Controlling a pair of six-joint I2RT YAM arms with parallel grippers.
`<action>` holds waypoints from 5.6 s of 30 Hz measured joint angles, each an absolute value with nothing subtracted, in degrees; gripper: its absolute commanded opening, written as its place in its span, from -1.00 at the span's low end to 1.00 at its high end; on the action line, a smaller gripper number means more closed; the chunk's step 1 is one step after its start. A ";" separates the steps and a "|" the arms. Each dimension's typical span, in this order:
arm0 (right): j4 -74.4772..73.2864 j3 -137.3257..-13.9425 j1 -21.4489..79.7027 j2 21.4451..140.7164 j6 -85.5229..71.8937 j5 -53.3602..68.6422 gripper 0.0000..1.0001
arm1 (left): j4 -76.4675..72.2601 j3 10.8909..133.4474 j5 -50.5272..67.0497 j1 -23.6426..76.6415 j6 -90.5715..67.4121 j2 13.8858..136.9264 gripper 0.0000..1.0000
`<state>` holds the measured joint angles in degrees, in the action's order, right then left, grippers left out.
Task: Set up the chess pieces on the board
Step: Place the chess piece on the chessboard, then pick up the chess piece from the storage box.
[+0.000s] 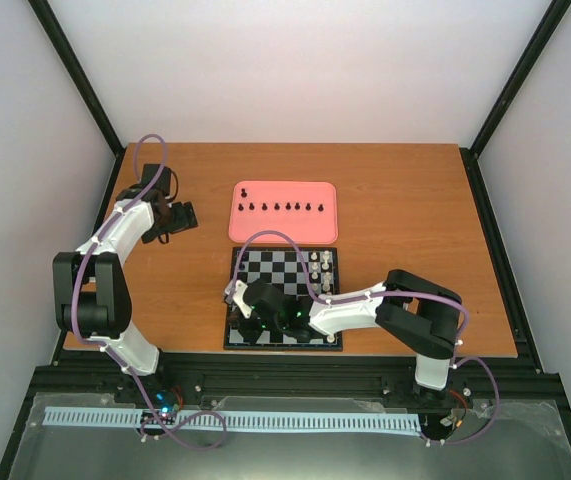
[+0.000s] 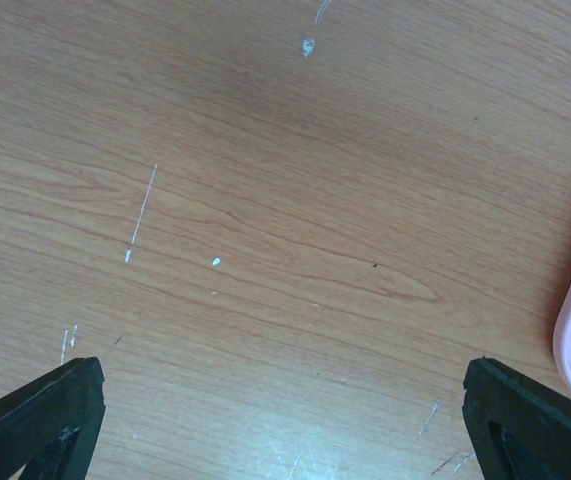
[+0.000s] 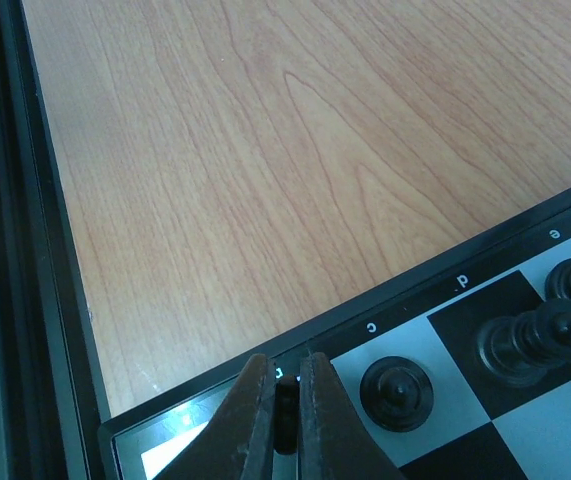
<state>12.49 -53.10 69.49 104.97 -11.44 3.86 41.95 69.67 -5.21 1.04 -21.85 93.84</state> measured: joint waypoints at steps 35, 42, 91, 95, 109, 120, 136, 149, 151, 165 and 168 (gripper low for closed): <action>7.62 -51.18 69.41 103.20 -9.52 3.81 -0.02 | 41.98 69.67 -5.80 1.04 -21.82 93.84 0.99; 1.76 -51.79 69.41 97.54 -7.75 2.90 0.09 | 42.02 69.69 -5.82 1.04 -21.82 93.84 0.99; -28.77 -66.54 36.88 84.53 -13.72 -5.89 1.00 | 57.89 136.31 0.12 17.52 -19.70 142.45 0.34; -28.99 -66.28 36.88 84.58 -14.24 -5.50 0.99 | 58.59 136.00 -0.30 17.52 -19.84 142.45 0.29; -30.35 -66.26 36.88 85.41 -14.94 -5.45 0.99 | 58.94 135.13 -1.43 17.45 -20.78 144.05 0.14; -31.16 -66.26 36.88 85.56 -15.97 -5.54 0.98 | 58.85 135.13 -2.39 17.19 -20.88 145.97 -0.01; -32.53 -66.28 36.88 86.83 -16.60 -5.63 0.98 | 56.49 136.46 -2.28 15.66 -22.57 148.64 -0.40; -33.43 -66.83 36.88 88.55 -16.64 -5.85 0.97 | 54.46 138.98 -0.60 15.64 -24.08 149.95 -0.98; -33.45 -66.83 36.88 88.58 -16.78 -5.82 0.97 | 54.46 138.98 -0.62 15.64 -24.08 149.95 -0.98; -33.28 -66.83 36.86 88.58 -16.88 -6.02 0.97 | 56.42 136.55 -1.87 15.64 -22.22 143.35 -0.99; -33.28 -67.42 36.84 89.03 -16.73 -6.00 0.97 | 57.17 133.93 -2.13 15.64 -21.96 136.51 -0.98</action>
